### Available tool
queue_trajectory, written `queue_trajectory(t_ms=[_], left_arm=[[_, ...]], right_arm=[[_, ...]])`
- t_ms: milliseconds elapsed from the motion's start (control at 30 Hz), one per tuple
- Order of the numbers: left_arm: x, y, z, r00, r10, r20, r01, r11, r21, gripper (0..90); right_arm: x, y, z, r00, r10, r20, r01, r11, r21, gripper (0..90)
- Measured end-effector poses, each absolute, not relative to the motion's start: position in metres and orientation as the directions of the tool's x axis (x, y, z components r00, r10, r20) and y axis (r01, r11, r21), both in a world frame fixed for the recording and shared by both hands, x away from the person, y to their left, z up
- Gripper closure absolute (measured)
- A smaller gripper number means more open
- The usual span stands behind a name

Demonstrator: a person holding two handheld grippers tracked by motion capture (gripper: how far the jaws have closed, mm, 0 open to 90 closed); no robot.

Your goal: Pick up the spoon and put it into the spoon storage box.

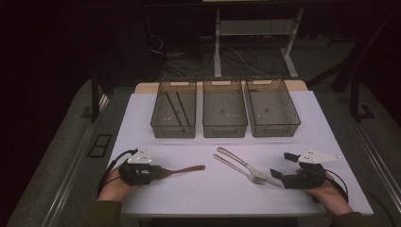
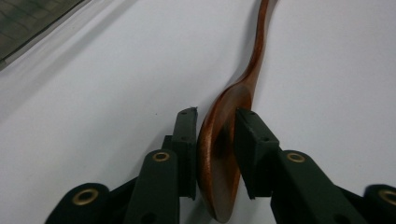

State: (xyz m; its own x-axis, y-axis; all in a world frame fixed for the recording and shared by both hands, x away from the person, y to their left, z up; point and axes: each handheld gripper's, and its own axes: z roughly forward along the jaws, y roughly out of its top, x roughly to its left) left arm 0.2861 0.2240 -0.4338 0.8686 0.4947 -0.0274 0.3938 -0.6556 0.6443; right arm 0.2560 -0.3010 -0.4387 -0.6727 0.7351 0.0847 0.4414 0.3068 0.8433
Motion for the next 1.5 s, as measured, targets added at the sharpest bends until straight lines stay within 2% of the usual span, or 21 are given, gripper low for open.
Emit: queue_trajectory(t_ms=[233,500,1000,1500], left_arm=[[0.284,0.221,-0.431,0.88,0.474,-0.028,0.377,-0.661,0.649,80.2],[0.285,0.214,-0.43,0.877,0.479,-0.02,0.376,-0.66,0.651,80.8],[0.288,0.207,-0.419,0.844,0.533,-0.064,0.403,-0.552,0.73,80.8],[0.292,0.188,-0.411,0.819,0.566,-0.095,0.42,-0.478,0.771,80.8]], right_arm=[[0.255,-0.3,-0.438,-0.674,0.734,0.083,0.439,0.308,0.844,15.0],[0.256,-0.301,-0.438,-0.672,0.736,0.082,0.436,0.304,0.847,15.0],[0.257,-0.303,-0.437,-0.673,0.735,0.085,0.433,0.297,0.851,15.0],[0.257,-0.302,-0.438,-0.676,0.732,0.087,0.434,0.301,0.849,15.0]])
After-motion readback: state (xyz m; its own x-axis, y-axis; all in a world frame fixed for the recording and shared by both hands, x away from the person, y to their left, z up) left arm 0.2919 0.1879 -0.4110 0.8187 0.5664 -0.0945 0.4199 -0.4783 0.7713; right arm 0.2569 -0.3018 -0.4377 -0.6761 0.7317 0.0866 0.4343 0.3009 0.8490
